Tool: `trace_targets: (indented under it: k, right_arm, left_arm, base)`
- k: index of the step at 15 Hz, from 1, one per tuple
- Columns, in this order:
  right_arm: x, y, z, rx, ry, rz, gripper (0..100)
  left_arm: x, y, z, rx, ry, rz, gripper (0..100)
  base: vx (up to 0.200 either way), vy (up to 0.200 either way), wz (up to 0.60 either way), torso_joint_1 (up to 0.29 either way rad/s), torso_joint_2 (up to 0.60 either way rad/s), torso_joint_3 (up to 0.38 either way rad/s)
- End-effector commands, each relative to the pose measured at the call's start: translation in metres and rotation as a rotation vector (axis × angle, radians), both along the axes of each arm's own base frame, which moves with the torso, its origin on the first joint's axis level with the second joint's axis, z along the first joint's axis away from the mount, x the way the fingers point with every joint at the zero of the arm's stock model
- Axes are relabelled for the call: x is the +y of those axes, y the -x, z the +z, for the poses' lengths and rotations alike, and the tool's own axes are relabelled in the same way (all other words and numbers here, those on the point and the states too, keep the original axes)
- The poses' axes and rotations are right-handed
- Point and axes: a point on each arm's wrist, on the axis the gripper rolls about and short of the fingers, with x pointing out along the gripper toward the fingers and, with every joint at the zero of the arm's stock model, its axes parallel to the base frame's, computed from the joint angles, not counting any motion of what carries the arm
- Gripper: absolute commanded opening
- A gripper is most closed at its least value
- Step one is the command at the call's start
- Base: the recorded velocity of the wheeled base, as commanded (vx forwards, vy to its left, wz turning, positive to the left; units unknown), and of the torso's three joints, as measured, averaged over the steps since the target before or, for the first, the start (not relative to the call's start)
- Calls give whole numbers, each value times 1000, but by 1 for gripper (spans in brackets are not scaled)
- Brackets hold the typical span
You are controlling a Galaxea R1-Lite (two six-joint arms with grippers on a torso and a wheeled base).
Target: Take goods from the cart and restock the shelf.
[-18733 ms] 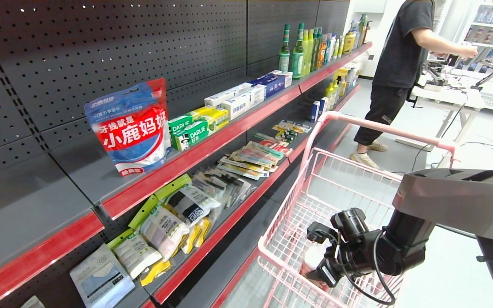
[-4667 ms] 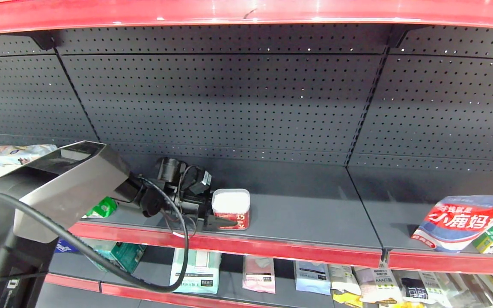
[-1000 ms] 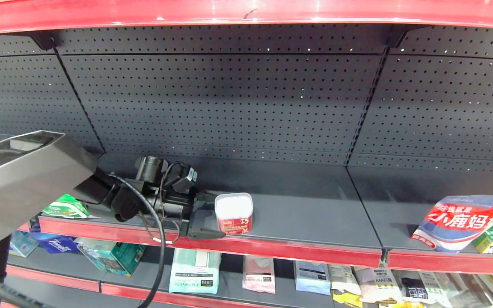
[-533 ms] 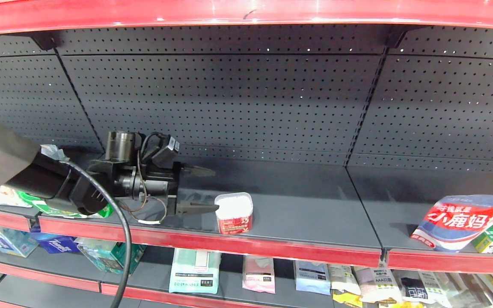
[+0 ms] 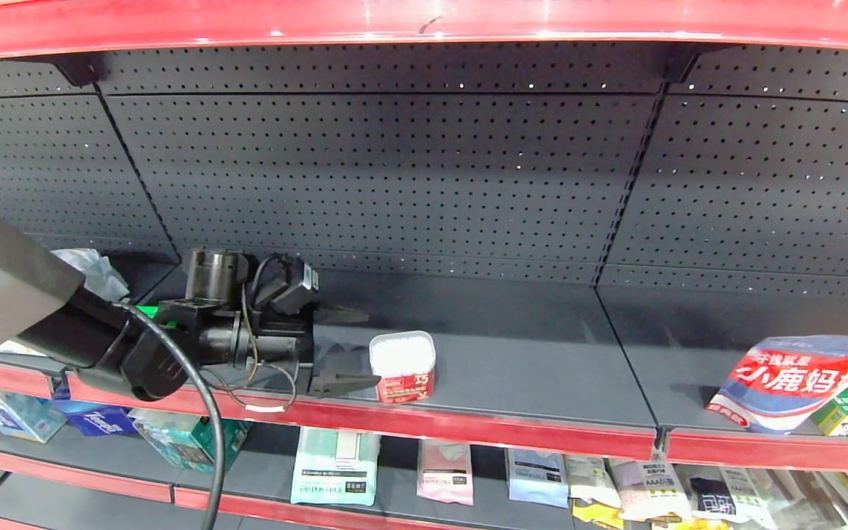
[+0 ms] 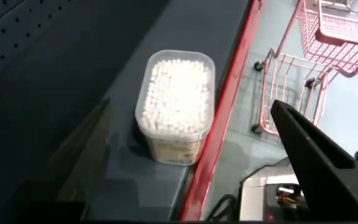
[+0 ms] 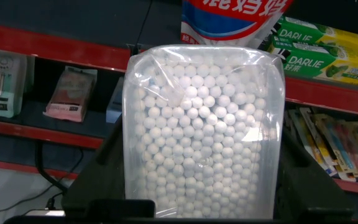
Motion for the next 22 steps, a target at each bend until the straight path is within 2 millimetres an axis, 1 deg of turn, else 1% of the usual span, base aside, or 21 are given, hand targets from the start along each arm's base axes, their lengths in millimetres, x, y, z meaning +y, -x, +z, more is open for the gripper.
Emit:
trace_targets:
  k: [1, 2, 6, 11, 15, 20, 22]
  right_arm:
    - [0, 0, 0, 1, 1, 1, 0]
    - [0, 0, 0, 3, 0, 3, 0]
    - [0, 0, 0, 0, 1, 0, 0]
    - [0, 0, 0, 0, 1, 0, 0]
    - [0, 0, 0, 1, 1, 0, 0]
    - [0, 0, 0, 4, 1, 0, 0]
    - [0, 0, 0, 3, 1, 0, 0]
  left_arm:
    - [-1, -3, -21, 7, -15, -4, 100]
    - [-1, -4, -30, 0, -13, -5, 100]
    - [-1, -7, -46, -1, -32, 23, 100]
    - [-2, -12, -53, -4, -52, 54, 100]
    - [-4, -20, -66, -23, -62, 83, 100]
    - [-9, -25, -65, -10, -48, 85, 100]
    - [-10, -32, -65, -19, -45, 92, 100]
  base:
    - [0, 0, 0, 0, 0, 0]
    - [0, 0, 0, 0, 0, 0]
    - [0, 0, 0, 0, 0, 0]
    - [0, 0, 0, 0, 0, 0]
    - [0, 0, 0, 0, 0, 0]
    - [0, 0, 0, 0, 0, 0]
    - [0, 0, 0, 0, 0, 0]
